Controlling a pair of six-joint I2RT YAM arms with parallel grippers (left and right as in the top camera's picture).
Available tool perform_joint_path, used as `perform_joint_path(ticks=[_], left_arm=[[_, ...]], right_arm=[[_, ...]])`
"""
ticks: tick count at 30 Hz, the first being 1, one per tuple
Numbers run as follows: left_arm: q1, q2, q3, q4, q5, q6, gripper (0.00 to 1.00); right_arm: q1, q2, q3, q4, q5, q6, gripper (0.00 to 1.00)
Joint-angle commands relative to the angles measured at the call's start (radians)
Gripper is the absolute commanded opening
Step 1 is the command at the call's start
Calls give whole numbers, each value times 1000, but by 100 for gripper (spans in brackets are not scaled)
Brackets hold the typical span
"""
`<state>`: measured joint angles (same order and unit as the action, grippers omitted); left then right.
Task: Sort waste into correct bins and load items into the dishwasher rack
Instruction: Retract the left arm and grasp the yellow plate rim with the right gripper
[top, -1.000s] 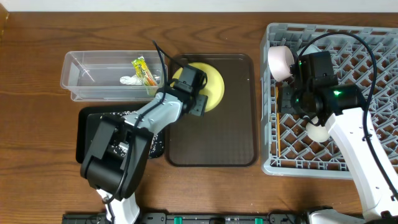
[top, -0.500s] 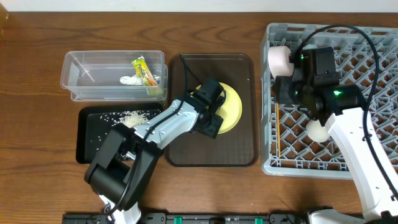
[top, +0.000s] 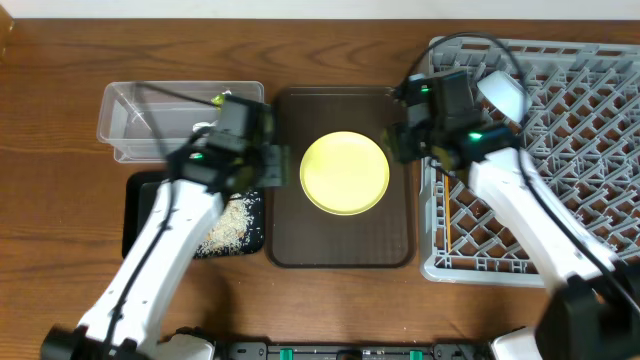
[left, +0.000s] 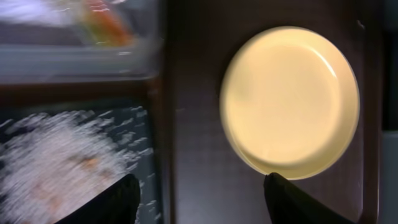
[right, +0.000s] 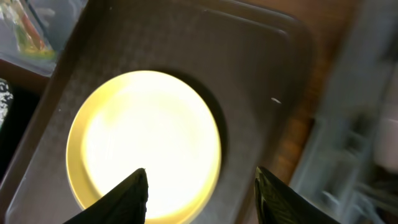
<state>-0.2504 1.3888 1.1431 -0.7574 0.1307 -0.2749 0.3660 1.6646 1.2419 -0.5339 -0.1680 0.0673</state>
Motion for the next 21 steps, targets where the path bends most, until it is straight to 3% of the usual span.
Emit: perform_joint_path(ticks=[1,6,12,15,19,21], left_arm=[[79,-44,0,-26,-11,-42,69],[164,-63,0,-48,-8,-45,72],[175,-63,0,-54,-8,-45,72],[175,-63,0,-54,-8,-45,72],[175,-63,0,-54,-8,-45,72],[175,-63,-1,-54,-8,-45,72]], right_arm=[[32,92,13,27,51,26,52],[59,212,13,53,161,87,50],[62,303,13,48,178,146,40],[66,318,13,34,147,146,28],[75,323,13,24,148,158,2],[74,316,13,21,148,193,1]])
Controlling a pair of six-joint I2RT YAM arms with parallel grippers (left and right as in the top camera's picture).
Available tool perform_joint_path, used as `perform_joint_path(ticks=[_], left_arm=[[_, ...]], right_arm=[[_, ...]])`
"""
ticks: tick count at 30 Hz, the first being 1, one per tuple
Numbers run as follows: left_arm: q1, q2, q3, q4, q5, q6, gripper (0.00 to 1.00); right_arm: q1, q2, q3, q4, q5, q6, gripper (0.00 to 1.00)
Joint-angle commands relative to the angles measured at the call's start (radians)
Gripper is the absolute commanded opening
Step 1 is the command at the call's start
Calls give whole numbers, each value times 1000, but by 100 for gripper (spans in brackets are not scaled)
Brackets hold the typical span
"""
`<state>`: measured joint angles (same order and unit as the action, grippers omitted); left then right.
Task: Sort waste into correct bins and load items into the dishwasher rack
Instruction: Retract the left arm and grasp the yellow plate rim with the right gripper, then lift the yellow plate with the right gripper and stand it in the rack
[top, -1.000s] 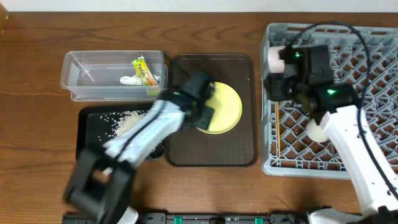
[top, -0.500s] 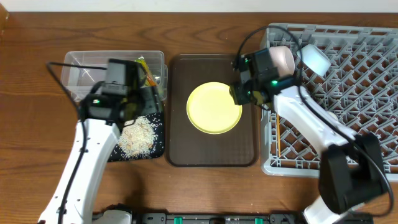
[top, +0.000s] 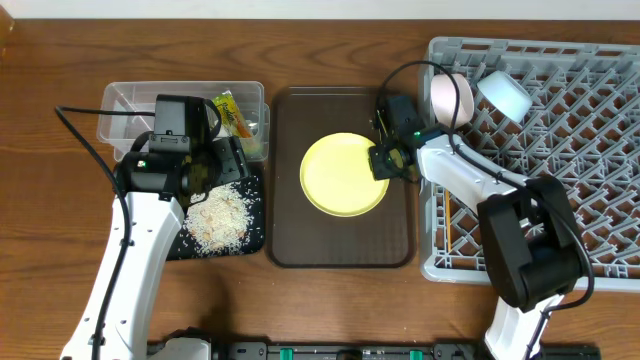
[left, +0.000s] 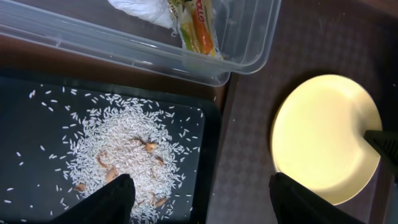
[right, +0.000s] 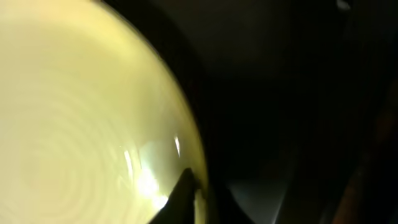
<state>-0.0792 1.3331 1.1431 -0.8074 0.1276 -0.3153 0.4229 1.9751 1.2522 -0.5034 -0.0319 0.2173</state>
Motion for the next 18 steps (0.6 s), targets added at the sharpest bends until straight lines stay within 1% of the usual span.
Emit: perform_joint_path(ticks=[1,4,7,14,18], left_arm=[[4,-7,-1,-4,-5,-5,72],[4,-7,-1,-3,-5,-5,72],[4,-7,-1,-3,-5,-5,73],[4,-7,-1,-3,-5,-5,73],[4,-7,-1,-3,-5,-5,73]], right_arm=[[14,-2,3,-10,12,59,1],[-1,-53,9,-21,13,66,1],[-26,-140,25,-55,48,66,1],[-119,-438,31,-192,254,26,1],[-201,-570,31,-278,389,-49,1]])
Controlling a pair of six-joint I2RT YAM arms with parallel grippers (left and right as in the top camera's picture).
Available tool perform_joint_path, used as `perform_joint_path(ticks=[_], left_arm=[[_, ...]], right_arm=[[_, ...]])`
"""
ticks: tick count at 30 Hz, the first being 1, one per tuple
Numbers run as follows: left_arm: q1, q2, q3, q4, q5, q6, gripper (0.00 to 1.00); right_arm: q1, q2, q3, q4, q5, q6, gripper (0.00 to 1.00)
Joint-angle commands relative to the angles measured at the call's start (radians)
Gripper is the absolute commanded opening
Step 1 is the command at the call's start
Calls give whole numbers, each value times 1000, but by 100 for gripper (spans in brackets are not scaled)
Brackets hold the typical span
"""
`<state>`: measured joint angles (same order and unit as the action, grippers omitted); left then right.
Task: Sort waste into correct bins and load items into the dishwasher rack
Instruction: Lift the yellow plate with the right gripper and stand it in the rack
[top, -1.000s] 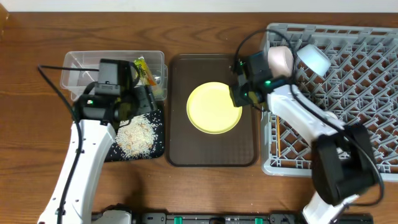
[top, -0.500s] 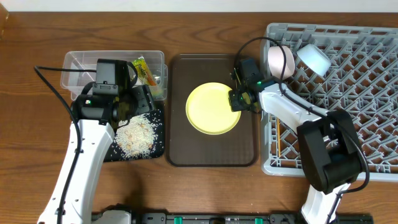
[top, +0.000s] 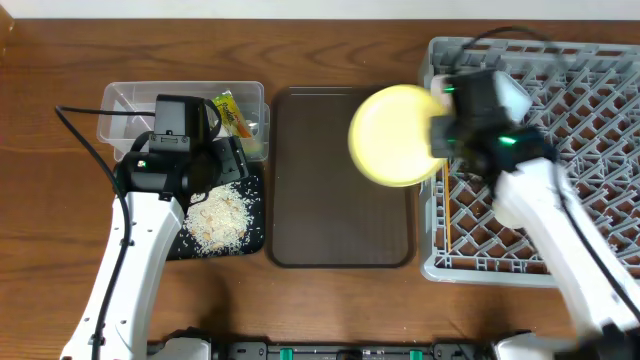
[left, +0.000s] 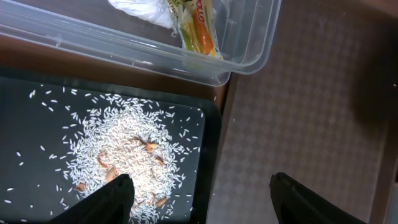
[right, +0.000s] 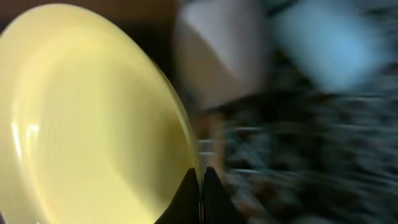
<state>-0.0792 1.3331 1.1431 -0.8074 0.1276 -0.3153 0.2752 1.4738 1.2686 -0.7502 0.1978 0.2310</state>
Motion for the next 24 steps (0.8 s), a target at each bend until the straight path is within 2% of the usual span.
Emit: perform_joint_path(ticks=[1,6,11,19,24], left_arm=[[4,-7,-1,-3,-5,-5,73],[4,-7,-1,-3,-5,-5,73],[4,-7,-1,-3,-5,-5,73],[4,-7,-1,-3,-5,-5,73],[4,-7,-1,-3,-5,-5,73]], right_arm=[[-71,-91,14,-43,197,-80,1],[-138,-170,14,-74,426,-198,1],[-143,-166,13,-119,637,-255,1],[-138,-104,11,-225,634,-167,1],[-106,-60,11,-226,530,-143,1]])
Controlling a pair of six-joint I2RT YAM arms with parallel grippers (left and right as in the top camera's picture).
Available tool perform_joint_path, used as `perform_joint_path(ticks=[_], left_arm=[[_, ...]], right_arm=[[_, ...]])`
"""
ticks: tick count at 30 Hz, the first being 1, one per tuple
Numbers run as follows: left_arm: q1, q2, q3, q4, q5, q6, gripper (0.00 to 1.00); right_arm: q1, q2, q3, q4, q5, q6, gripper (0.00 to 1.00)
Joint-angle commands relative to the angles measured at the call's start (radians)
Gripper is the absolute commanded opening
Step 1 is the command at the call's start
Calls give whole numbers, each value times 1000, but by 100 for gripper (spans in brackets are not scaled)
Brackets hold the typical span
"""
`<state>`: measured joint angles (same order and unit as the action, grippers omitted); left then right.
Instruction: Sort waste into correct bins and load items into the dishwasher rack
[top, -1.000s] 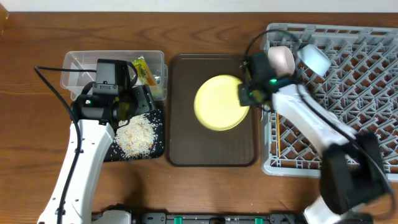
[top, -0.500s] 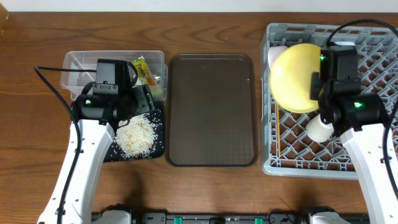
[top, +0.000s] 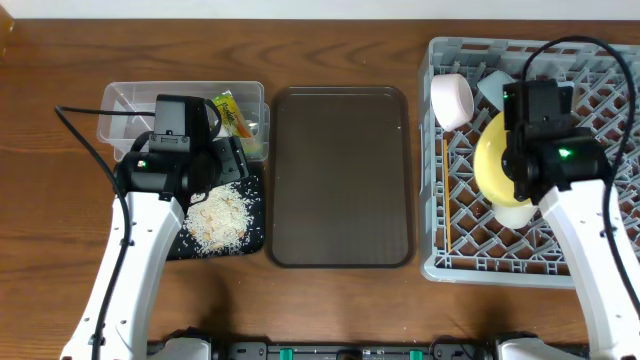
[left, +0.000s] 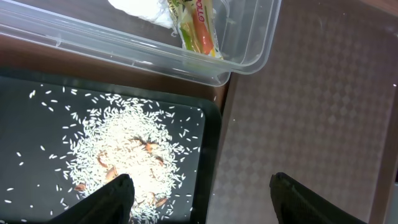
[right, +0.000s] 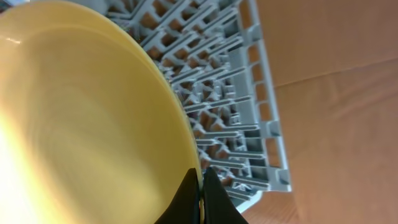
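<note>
My right gripper (right: 200, 196) is shut on the rim of the yellow plate (top: 492, 170), holding it tilted over the left part of the grey dishwasher rack (top: 590, 240); the plate (right: 87, 118) fills the right wrist view, rack (right: 249, 93) beneath. A pink cup (top: 451, 98) and a pale blue cup (top: 490, 84) sit in the rack's back left. My left gripper (left: 200, 202) hangs open over the edge between the black tray of rice (left: 93, 149) and the brown tray (left: 311, 112). The clear bin (top: 150, 118) holds a wrapper (left: 198, 25).
The brown serving tray (top: 340, 175) lies bare in the middle of the wooden table. The black tray (top: 215, 222) with spilled rice sits in front of the clear bin. The left arm (top: 150, 230) reaches over both.
My right gripper has carried the yellow plate from above the brown tray's right edge to over the rack's left part. The left arm has not moved.
The yellow plate lay on the brown tray with both grippers open near it. Then the left gripper stood back over the rice tray and the right gripper was at the plate's rim. The plate was then lifted off, and now it is over the rack.
</note>
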<state>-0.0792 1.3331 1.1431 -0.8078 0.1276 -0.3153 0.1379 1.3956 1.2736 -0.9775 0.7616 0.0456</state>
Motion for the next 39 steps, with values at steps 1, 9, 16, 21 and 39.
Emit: perform_joint_path(ticks=[1,9,16,21,39], left_arm=[[4,-7,-1,-3,-5,-5,73],[4,-7,-1,-3,-5,-5,73],[4,-7,-1,-4,-5,-5,73],[4,-7,-1,-4,-5,-5,73],[4,-7,-1,-7,-5,-5,73]], right_arm=[[40,26,6,1,-33,57,1],[96,46,7,55,-233,98,59],[97,-22,10,254,-549,167,43],[119,-5,5,306,-837,134,10],[166,339,-19,328,-816,132,1]])
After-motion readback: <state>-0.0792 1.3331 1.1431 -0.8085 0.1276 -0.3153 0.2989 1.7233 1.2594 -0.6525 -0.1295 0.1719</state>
